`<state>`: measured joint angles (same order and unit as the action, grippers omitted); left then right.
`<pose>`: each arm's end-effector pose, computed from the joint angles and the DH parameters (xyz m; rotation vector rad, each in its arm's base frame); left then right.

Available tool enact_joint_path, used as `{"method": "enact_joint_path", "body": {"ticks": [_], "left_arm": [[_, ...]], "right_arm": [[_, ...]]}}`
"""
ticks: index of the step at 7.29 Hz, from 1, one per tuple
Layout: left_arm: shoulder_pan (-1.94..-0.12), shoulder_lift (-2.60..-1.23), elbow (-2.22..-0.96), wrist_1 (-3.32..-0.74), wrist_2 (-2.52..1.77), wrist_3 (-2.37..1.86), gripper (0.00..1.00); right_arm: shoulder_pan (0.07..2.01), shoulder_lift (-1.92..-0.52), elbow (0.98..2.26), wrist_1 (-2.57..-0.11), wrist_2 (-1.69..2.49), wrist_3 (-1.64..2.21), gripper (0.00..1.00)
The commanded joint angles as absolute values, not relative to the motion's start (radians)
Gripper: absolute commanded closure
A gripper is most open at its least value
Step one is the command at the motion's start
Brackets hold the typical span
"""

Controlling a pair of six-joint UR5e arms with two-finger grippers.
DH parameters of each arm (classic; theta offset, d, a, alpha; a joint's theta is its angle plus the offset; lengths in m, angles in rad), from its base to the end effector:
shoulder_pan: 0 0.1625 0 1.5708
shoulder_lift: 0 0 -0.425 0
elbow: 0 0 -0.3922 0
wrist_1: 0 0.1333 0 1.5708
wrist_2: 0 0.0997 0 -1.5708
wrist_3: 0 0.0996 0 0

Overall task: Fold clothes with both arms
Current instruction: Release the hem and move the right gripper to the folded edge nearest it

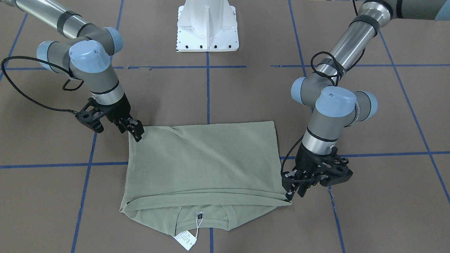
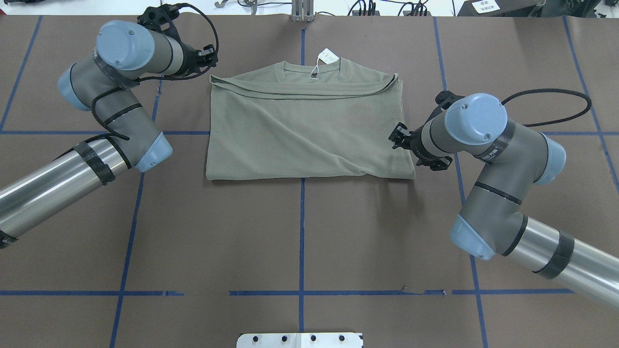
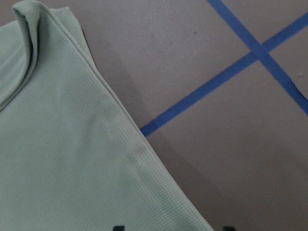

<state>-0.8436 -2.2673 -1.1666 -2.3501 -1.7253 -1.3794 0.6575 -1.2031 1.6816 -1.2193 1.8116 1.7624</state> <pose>0.4320 -0.6629 0.3351 0.4127 1.0101 -0.5045 -0.4393 -0.4776 0.3702 -0.0307 -0.8745 0.6959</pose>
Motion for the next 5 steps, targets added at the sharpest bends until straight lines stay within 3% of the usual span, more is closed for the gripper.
{"method": "enact_joint_path", "body": {"ticks": [1, 3, 4, 5], "left_arm": [[-0.844, -2.269, -1.169, -2.349, -1.726, -1.381, 0.5], [-0.844, -2.267, -1.177, -2.342, -1.727, -1.384, 0.5], [-0.844, -2.267, -1.177, -2.342, -1.726, -1.384, 0.5], [-0.844, -2.267, -1.183, -2.341, -1.727, -1.385, 0.5]], "right_arm": [[0.638, -1.226, 1.675, -1.198, 1.81, 1.799, 0.26], [0.631, -1.235, 1.655, -1.197, 1.809, 1.801, 0.31], [0.63, -1.235, 1.657, -1.197, 1.813, 1.866, 0.99], [0.624, -1.244, 1.657, -1.195, 1.813, 1.868, 1.0]]}}
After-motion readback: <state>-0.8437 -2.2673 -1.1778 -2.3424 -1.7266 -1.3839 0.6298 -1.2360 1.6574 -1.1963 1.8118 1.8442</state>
